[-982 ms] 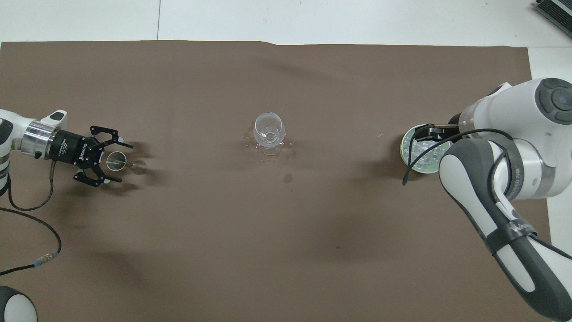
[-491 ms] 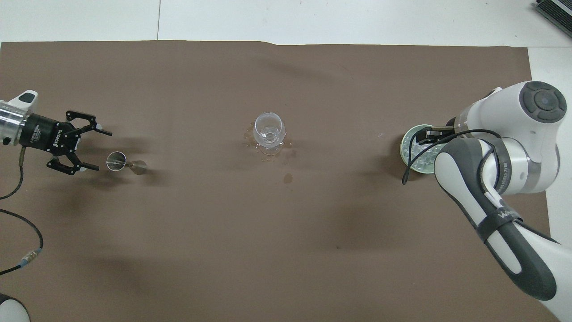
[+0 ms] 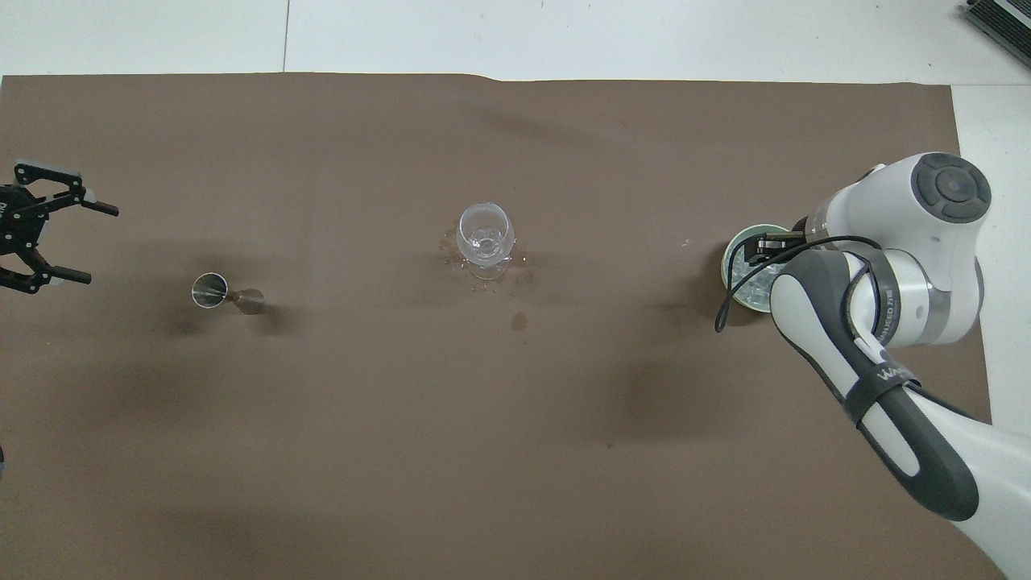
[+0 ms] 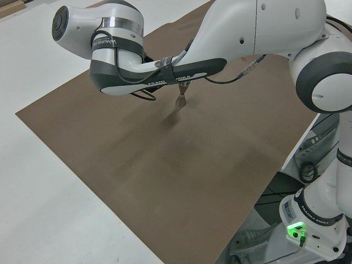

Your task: Pour wine and add ice with both arms

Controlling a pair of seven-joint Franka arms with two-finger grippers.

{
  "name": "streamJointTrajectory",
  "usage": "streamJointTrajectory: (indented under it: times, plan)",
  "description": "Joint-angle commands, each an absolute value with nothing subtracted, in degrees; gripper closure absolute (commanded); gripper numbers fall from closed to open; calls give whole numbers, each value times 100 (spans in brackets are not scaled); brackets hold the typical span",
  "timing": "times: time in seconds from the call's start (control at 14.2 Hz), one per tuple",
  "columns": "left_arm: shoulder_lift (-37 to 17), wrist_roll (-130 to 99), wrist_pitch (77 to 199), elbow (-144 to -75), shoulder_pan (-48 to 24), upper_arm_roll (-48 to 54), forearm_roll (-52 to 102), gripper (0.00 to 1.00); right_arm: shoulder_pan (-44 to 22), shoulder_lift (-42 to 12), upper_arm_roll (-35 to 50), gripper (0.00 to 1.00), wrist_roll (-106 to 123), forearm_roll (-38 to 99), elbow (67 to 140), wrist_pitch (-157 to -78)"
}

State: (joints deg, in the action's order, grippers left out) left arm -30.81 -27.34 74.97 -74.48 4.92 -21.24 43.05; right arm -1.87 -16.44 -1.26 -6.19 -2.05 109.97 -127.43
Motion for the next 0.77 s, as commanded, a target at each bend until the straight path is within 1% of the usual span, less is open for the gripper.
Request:
streamJointTrajectory:
  times: [0.0,0.07,0.49,0.56,0.7]
  plan:
    - [-2831,-2524,7471,-7296,457,-2180,3957,0,-123,-1582,-88,38,-536,-290,11127,-12824]
    - [-2769,-2392,7471,-7251,466,-2188,3877,0,-123,-1573,-88,42,-527,-290,11127,-12797]
    - [-2128,-1698,7462,-7111,405,-2118,3148,0,-132,-1564,-88,96,-545,-290,11118,-12762]
    - [-2049,-1557,7453,-7041,404,-2101,3025,0,-123,-1547,-88,100,-536,-290,11083,-12762]
    - [-1917,-1486,7374,-6979,195,-2100,2691,0,-132,-1529,-88,100,-554,-290,11048,-12753]
